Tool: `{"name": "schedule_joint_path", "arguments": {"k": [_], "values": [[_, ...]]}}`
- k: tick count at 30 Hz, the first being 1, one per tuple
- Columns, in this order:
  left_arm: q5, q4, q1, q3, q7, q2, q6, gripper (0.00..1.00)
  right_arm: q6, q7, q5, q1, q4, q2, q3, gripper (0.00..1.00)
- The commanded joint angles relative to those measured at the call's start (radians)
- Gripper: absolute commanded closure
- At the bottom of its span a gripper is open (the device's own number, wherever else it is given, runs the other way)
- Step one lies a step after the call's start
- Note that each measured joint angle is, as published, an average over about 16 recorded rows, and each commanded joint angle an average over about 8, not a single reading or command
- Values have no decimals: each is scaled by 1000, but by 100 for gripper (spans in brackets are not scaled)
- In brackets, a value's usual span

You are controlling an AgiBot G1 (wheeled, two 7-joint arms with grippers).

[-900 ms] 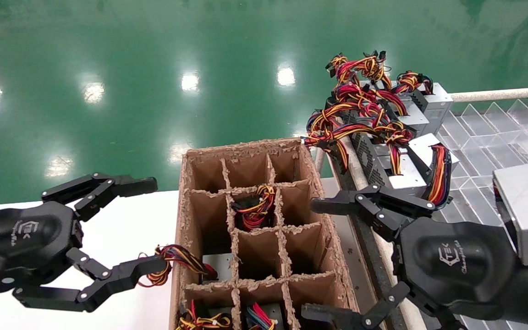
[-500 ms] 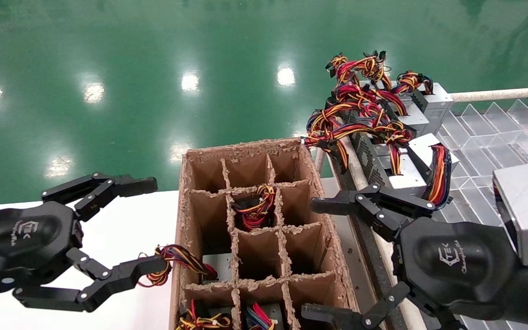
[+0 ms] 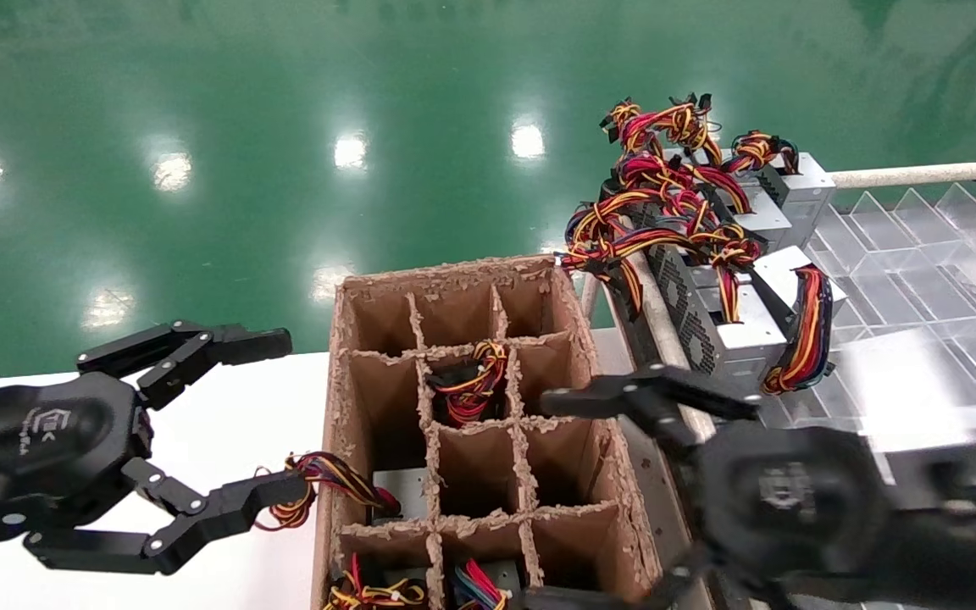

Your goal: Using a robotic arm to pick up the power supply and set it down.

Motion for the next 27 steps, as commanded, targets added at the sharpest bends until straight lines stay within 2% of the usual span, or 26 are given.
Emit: {"name": "schedule_joint_path", "arguments": {"k": [1,5,11,13,14,19,21,22,27], "values": [[0,0,0,0,0,0,0,100,15,4,-39,14,12,-17,-20,0],[0,0,0,0,0,0,0,100,32,44,-145,62,14,-92,-92,0],[0,0,0,0,0,0,0,100,14,81,-254,112,-6,-189,-183,0],[0,0,0,0,0,0,0,100,6,80,-276,120,-21,-216,-205,4],[0,0,0,0,0,0,0,100,2,78,-285,123,-30,-228,-213,12],[0,0,0,0,0,0,0,100,-2,61,-309,131,-84,-285,-241,75],[0,0,0,0,0,0,0,100,-1,53,-316,135,-108,-304,-249,95],[0,0,0,0,0,0,0,100,-1,49,-319,138,-119,-312,-252,100],[0,0,0,0,0,0,0,100,-3,32,-330,151,-178,-343,-262,100]]}}
